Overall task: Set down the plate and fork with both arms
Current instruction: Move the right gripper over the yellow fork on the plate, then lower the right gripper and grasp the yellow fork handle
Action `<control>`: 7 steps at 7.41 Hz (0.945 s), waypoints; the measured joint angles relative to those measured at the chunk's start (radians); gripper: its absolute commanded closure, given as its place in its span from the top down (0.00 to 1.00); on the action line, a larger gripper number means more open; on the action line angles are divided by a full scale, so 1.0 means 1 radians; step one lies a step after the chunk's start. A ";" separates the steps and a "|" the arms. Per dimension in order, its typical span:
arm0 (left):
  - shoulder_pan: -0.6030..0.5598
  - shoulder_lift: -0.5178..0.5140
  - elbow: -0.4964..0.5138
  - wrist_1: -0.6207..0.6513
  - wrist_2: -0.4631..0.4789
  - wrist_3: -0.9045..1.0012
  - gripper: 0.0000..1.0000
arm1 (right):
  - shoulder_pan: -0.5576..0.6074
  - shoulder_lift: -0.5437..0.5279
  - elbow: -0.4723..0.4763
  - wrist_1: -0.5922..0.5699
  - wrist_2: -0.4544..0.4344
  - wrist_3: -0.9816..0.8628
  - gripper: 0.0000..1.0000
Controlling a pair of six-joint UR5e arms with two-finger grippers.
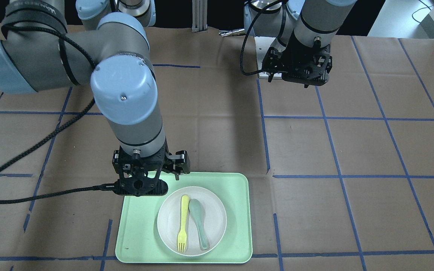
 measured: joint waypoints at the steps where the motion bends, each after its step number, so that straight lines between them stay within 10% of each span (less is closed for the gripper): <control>1: 0.001 -0.001 0.000 0.000 0.002 0.006 1.00 | 0.016 0.038 -0.022 -0.016 -0.001 0.018 1.00; 4: 0.002 -0.002 0.000 0.000 -0.002 0.021 1.00 | 0.027 0.113 -0.026 -0.061 0.000 0.032 0.99; 7: 0.002 0.003 0.004 0.000 -0.010 0.032 1.00 | 0.029 0.191 -0.029 -0.131 -0.004 0.051 0.56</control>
